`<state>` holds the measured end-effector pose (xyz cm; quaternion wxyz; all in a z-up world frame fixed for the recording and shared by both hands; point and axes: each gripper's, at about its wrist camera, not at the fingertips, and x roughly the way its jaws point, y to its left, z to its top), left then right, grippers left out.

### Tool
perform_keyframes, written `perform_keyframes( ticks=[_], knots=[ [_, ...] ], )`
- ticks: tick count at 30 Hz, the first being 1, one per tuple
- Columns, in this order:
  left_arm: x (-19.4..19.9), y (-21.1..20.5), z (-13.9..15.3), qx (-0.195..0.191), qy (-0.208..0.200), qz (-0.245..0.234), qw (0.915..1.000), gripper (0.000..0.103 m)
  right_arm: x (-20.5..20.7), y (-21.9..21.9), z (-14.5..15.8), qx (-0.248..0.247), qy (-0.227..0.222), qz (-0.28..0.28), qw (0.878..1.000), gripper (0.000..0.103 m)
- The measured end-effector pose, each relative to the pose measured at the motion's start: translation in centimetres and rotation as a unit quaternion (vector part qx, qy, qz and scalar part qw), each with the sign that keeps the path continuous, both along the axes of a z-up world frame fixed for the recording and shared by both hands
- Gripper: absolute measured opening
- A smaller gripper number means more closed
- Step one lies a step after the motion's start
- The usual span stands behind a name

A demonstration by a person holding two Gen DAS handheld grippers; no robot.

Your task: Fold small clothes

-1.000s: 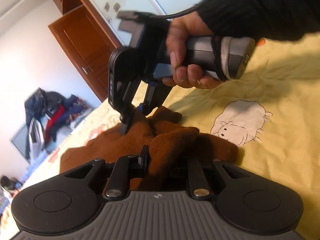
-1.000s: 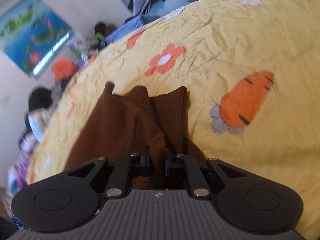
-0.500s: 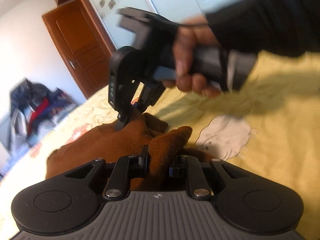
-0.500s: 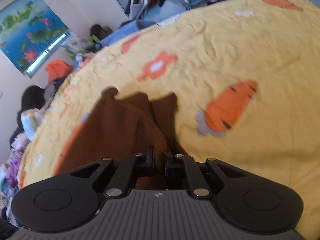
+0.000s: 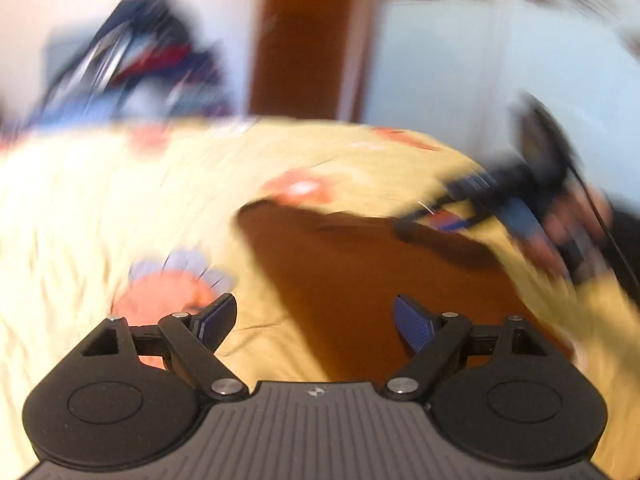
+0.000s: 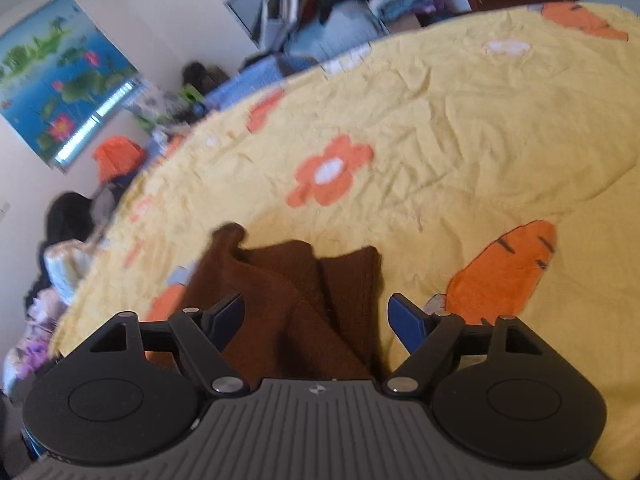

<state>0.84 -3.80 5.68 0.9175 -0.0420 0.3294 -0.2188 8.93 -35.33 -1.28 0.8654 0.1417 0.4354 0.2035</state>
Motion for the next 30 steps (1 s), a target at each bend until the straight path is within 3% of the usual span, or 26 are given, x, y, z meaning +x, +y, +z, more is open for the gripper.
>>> perform_keyframes(
  ticks=[2, 5, 6, 7, 8, 9, 10, 14, 19, 22, 24, 25, 26, 28, 29, 30],
  knots=[
    [3.3, 1.4, -1.3, -0.084, 0.069, 0.02, 0.9939, 0.085, 0.9, 0.9, -1.0, -0.015, -0.001, 0.01, 1.0, 0.082],
    [6.7, 1.1, -2.7, -0.151, 0.13, 0.026, 0.9796, 0.085, 1.4, 1.5, -1.2, -0.001, 0.004, 0.01, 1.0, 0.079],
    [7.9, 0.6, -3.2, -0.159, 0.147, 0.028, 0.9758, 0.077, 1.3, 1.6, -1.2, 0.001, 0.003, 0.013, 1.0, 0.073],
    [8.8, 0.1, -3.6, -0.166, 0.156, 0.029, 0.9733, 0.058, 1.2, 1.7, -1.3, -0.001, 0.002, 0.017, 1.0, 0.056],
    [9.3, -0.3, -4.0, -0.167, 0.16, 0.033, 0.9723, 0.047, 1.2, 1.5, -1.4, -0.002, 0.005, 0.017, 1.0, 0.04],
    [10.1, -0.5, -4.4, -0.17, 0.178, 0.033, 0.9686, 0.024, 1.3, 1.2, -1.7, 0.011, 0.017, 0.014, 1.0, 0.037],
    [10.6, -0.6, -4.7, -0.177, 0.186, 0.033, 0.966, 0.022, 1.2, 0.8, -1.9, 0.028, 0.024, 0.01, 0.999, 0.034],
    [10.9, -0.1, -3.4, -0.146, 0.156, 0.025, 0.9766, 0.015, -0.2, 0.1, -2.2, 0.069, 0.025, -0.008, 0.997, 0.03],
    [11.0, 2.4, -0.8, -0.15, 0.121, 0.028, 0.9809, 0.014, -0.7, 1.7, -0.6, 0.104, -0.006, -0.004, 0.995, 0.028],
    [12.0, 3.9, 1.1, -0.116, 0.084, 0.05, 0.9885, 0.014, 0.4, 3.8, 0.7, 0.129, -0.025, 0.006, 0.991, 0.028],
    [12.9, 4.6, 1.5, -0.086, 0.065, 0.061, 0.9923, 0.016, 1.5, 5.3, 1.0, 0.134, -0.035, 0.004, 0.99, 0.028],
    [13.3, 4.9, 1.3, -0.067, 0.068, 0.066, 0.9932, 0.019, 2.2, 6.0, 0.8, 0.129, -0.035, -0.001, 0.991, 0.034],
    [13.5, 5.3, 1.0, -0.061, 0.087, 0.075, 0.9915, 0.019, 2.6, 6.6, 0.6, 0.119, -0.033, -0.012, 0.992, 0.047],
    [12.7, 6.9, 0.3, -0.091, 0.13, 0.078, 0.9843, 0.021, 2.6, 7.3, 0.5, 0.101, -0.03, -0.038, 0.994, 0.068],
    [11.3, 7.8, 0.2, -0.112, 0.133, 0.066, 0.9825, 0.021, 2.1, 7.3, 0.6, 0.1, -0.031, -0.036, 0.994, 0.078],
    [9.5, 8.7, 0.1, -0.128, 0.126, 0.053, 0.9823, 0.026, 1.3, 7.1, 0.9, 0.101, -0.033, -0.028, 0.994, 0.08]
  ],
)
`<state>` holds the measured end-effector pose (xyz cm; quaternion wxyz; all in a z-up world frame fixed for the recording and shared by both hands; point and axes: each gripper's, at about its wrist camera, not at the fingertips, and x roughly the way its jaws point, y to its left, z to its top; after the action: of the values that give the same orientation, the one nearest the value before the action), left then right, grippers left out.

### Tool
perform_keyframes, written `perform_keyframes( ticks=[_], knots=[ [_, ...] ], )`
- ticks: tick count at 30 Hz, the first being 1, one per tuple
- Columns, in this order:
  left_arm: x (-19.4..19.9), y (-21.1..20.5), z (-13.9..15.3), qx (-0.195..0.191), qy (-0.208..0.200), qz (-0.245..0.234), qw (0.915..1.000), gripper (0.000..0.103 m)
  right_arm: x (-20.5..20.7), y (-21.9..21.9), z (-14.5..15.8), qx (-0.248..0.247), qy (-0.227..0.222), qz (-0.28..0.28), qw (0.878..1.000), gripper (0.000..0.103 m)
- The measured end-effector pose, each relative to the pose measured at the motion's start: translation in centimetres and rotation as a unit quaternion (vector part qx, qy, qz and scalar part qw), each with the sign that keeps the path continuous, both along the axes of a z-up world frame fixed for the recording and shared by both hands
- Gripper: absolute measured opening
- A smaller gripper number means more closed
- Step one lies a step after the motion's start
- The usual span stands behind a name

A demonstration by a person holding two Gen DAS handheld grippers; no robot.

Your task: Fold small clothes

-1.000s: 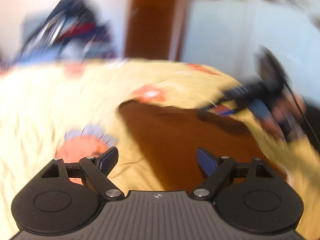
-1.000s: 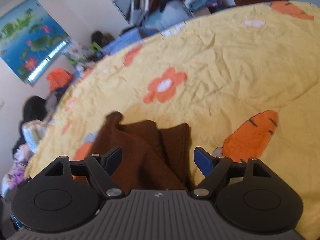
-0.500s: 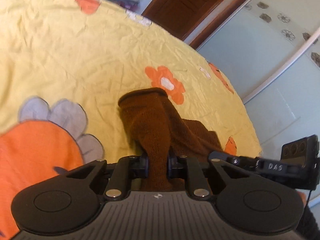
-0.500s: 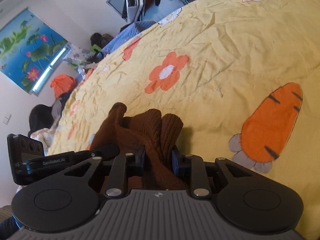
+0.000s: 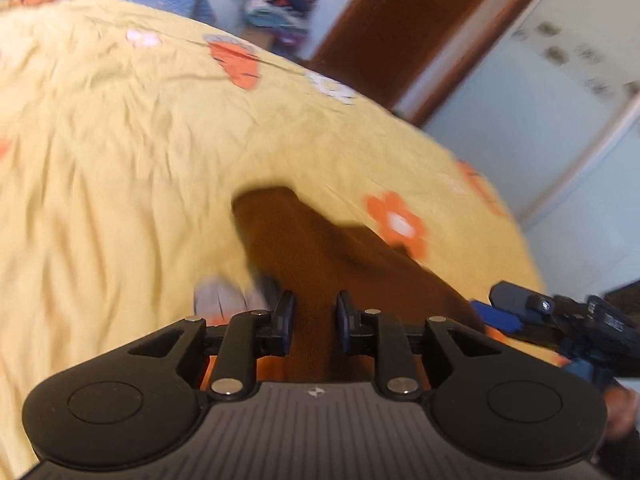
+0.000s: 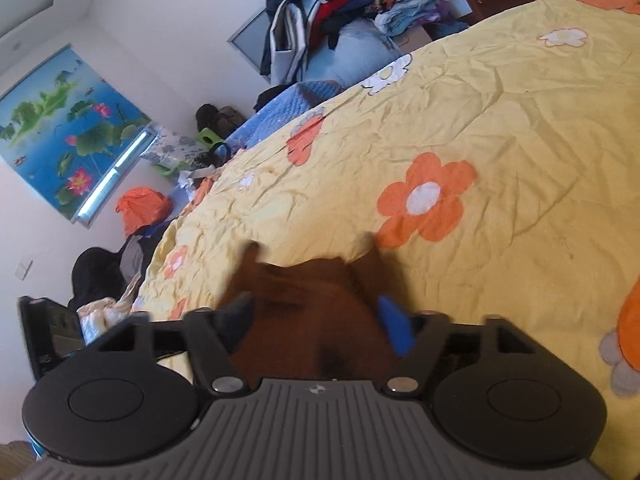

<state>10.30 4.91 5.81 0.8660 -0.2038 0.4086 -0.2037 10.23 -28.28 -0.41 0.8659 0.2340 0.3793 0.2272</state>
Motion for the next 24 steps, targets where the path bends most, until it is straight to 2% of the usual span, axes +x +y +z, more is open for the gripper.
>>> perform_keyframes(
  ticks=[2, 4, 6, 8, 9, 10, 12, 14, 17, 18, 19, 20, 21, 22, 23, 24],
  knots=[
    [-4.0, 1.2, 0.0, -0.002, -0.031, -0.006, 0.9995, 0.037, -2.6, -0.9, 0.9, -0.005, -0.014, 0.014, 1.0, 0.08],
    [-8.9, 1.4, 0.1, 0.058, -0.084, 0.002, 0.9947, 0.055, -5.3, -2.6, 1.3, 0.003, -0.01, 0.013, 1.0, 0.08],
    [-13.9, 0.0, 0.1, 0.153, -0.143, 0.0, 0.9778, 0.055, -8.0, -4.1, 1.4, 0.015, -0.003, 0.006, 1.0, 0.08],
    [-17.3, -1.8, -0.4, 0.225, -0.175, -0.021, 0.9584, 0.055, -10.1, -4.7, 1.1, 0.022, 0.006, 0.004, 1.0, 0.08],
    [-18.5, -2.8, -0.7, 0.251, -0.178, -0.037, 0.9508, 0.054, -10.9, -4.5, 1.0, 0.019, 0.008, 0.009, 1.0, 0.08],
    [-19.2, -3.4, -1.0, 0.264, -0.178, -0.047, 0.947, 0.054, -11.5, -4.1, 0.9, 0.013, 0.007, 0.016, 1.0, 0.08],
    [-19.7, -4.4, -1.5, 0.273, -0.181, -0.054, 0.9431, 0.054, -12.1, -2.5, 0.6, -0.004, 0.009, 0.036, 0.999, 0.08],
    [-19.2, -5.2, -1.5, 0.279, -0.18, -0.046, 0.9421, 0.053, -12.0, -1.0, 0.0, -0.027, 0.015, 0.053, 0.998, 0.078],
    [-18.5, -6.3, -2.0, 0.288, -0.175, -0.064, 0.9394, 0.052, -11.6, 0.3, -1.1, -0.063, 0.027, 0.062, 0.996, 0.075],
    [-18.2, -6.5, -2.1, 0.286, -0.174, -0.061, 0.9402, 0.049, -11.5, 0.5, -1.3, -0.066, 0.027, 0.064, 0.995, 0.075],
    [-17.9, -6.6, -2.2, 0.279, -0.169, -0.056, 0.9434, 0.043, -11.4, 0.5, -1.4, -0.063, 0.026, 0.066, 0.995, 0.063],
    [-17.6, -6.5, -2.1, 0.271, -0.162, -0.047, 0.9477, 0.038, -11.4, 0.5, -1.6, -0.061, 0.03, 0.068, 0.995, 0.046],
    [-17.1, -6.2, -2.0, 0.256, -0.154, -0.039, 0.9535, 0.026, -11.4, 0.5, -1.8, -0.067, 0.038, 0.069, 0.995, 0.038],
    [-16.7, -5.9, -1.9, 0.242, -0.145, -0.033, 0.9589, 0.014, -11.3, 0.6, -1.9, -0.079, 0.039, 0.07, 0.994, 0.024],
    [-16.7, -5.6, -1.8, 0.238, -0.142, -0.023, 0.9604, 0.012, -11.4, 0.6, -2.0, -0.081, 0.041, 0.075, 0.993, 0.017],
    [-16.9, -5.1, -1.6, 0.235, -0.144, -0.009, 0.9612, 0.01, -11.7, 0.5, -1.8, -0.076, 0.042, 0.079, 0.993, 0.016]
  ],
)
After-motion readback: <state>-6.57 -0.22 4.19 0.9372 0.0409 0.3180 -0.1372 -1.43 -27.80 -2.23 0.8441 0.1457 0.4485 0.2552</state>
